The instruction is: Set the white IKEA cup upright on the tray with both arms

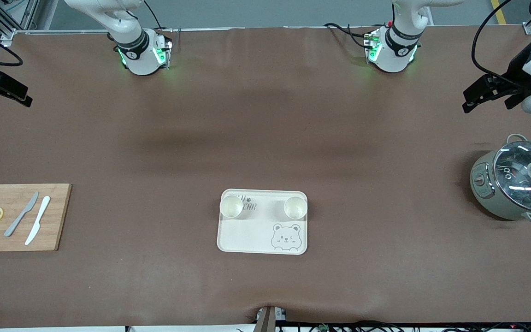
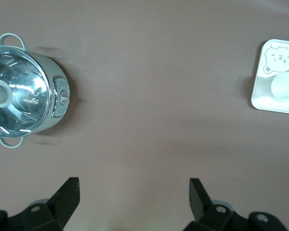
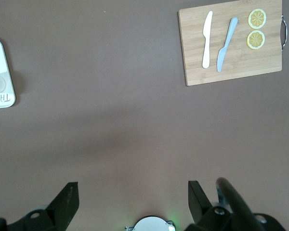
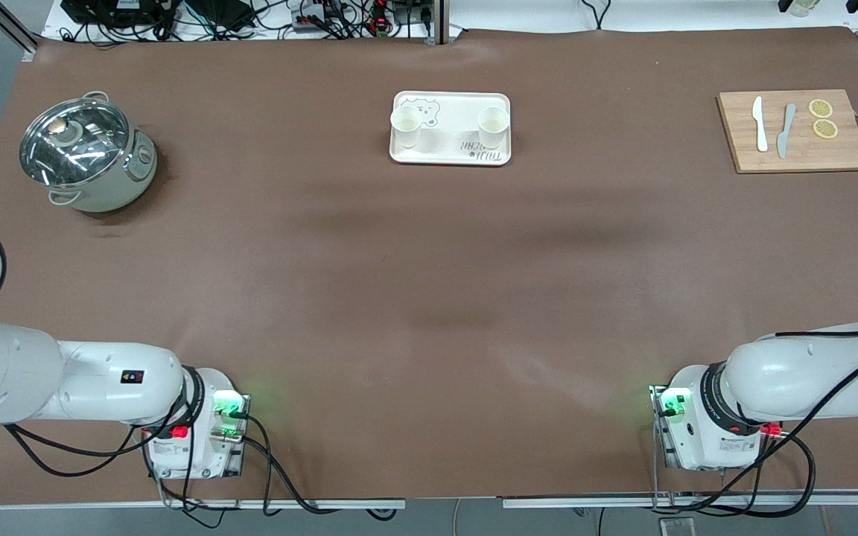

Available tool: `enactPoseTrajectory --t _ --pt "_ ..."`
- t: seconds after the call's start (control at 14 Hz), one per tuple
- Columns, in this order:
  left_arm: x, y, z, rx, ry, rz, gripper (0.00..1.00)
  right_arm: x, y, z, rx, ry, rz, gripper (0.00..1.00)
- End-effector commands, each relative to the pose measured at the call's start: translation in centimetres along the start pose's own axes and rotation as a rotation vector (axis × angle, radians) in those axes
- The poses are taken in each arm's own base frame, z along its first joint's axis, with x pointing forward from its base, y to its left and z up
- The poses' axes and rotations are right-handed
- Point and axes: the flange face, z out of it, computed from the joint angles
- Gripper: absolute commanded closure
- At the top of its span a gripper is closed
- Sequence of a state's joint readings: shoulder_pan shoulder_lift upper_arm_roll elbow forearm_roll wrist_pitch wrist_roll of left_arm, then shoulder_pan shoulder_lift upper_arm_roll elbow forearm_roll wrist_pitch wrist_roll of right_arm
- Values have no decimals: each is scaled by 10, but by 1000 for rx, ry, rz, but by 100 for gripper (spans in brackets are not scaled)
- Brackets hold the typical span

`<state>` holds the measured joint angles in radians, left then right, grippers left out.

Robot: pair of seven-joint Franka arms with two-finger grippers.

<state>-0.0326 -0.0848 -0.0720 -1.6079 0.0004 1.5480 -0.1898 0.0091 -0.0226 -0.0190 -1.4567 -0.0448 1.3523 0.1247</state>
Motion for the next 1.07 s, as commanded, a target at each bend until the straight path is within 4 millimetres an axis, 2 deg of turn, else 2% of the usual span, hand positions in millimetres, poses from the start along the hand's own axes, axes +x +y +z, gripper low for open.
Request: enactPoseTrajectory --t 0.0,1.0 --pt "1 -1 -5 -23 -5 -10 0 -7 -3 -6 -13 -2 -4 0" --pt "1 0 -5 -24 -2 -6 0 -6 1 -6 -11 -6 5 0"
